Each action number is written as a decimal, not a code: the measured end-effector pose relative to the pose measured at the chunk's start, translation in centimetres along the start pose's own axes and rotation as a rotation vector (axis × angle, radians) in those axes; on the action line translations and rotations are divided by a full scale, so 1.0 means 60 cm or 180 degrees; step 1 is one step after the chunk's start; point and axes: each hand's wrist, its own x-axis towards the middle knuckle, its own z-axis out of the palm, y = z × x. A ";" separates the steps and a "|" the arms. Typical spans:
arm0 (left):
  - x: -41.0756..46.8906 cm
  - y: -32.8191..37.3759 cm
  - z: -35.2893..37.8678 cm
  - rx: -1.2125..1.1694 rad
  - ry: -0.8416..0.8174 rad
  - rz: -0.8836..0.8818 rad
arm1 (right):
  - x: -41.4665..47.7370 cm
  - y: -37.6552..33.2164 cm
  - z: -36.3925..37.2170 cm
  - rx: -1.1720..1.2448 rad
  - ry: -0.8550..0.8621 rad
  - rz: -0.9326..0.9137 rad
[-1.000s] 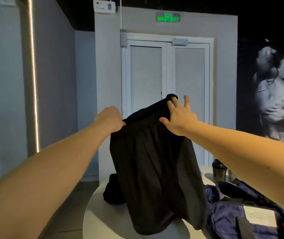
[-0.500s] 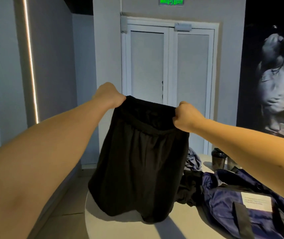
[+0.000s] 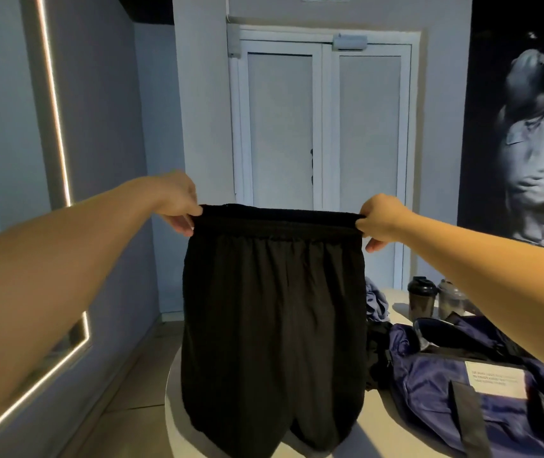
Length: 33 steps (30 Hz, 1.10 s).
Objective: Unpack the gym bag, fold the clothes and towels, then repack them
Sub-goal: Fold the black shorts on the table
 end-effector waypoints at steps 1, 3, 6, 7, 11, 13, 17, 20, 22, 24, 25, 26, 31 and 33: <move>-0.004 -0.006 -0.001 -0.0043 -0.0104 -0.0071 | -0.001 -0.001 -0.004 0.0087 0.0041 -0.0009; -0.007 -0.008 0.006 -0.0115 -0.0325 -0.0186 | -0.002 -0.007 -0.004 0.0349 0.0034 0.0002; -0.003 -0.005 0.023 -0.0130 -0.0540 -0.0276 | -0.002 -0.023 0.004 0.0840 -0.0077 0.0160; -0.002 -0.005 0.025 -0.0155 -0.0611 -0.0237 | -0.002 -0.024 0.004 0.1014 -0.0095 0.0231; -0.012 -0.018 0.018 -0.0493 -0.1114 0.0192 | -0.003 -0.001 -0.010 0.2220 -0.0057 0.0706; -0.019 -0.019 0.018 -0.0633 -0.1212 0.0452 | -0.003 0.013 -0.014 0.2741 -0.0163 0.0867; -0.032 0.014 0.041 -0.0727 -0.1510 0.0605 | -0.005 -0.005 -0.007 0.3464 -0.0424 0.0750; -0.035 0.039 0.066 -0.0757 -0.1766 0.0651 | -0.015 -0.042 -0.004 0.3823 -0.0647 0.0539; -0.023 0.056 0.084 -0.0786 -0.1300 0.0936 | -0.024 -0.067 -0.002 0.3856 -0.0853 0.0392; -0.012 0.074 0.102 -0.0893 -0.0615 0.1272 | -0.033 -0.092 0.001 0.3808 -0.1038 0.0217; -0.010 0.085 0.110 -0.1014 -0.0420 0.1362 | -0.037 -0.104 0.003 0.3768 -0.1129 0.0104; -0.008 0.093 0.116 -0.1170 -0.0353 0.1417 | -0.042 -0.115 0.003 0.3736 -0.1207 -0.0016; 0.001 0.115 0.134 -0.1667 -0.0449 0.1701 | -0.059 -0.133 -0.007 0.3625 -0.1220 -0.0334; 0.000 0.120 0.138 -0.1681 -0.0277 0.1675 | -0.060 -0.125 -0.010 0.3811 -0.1330 -0.0338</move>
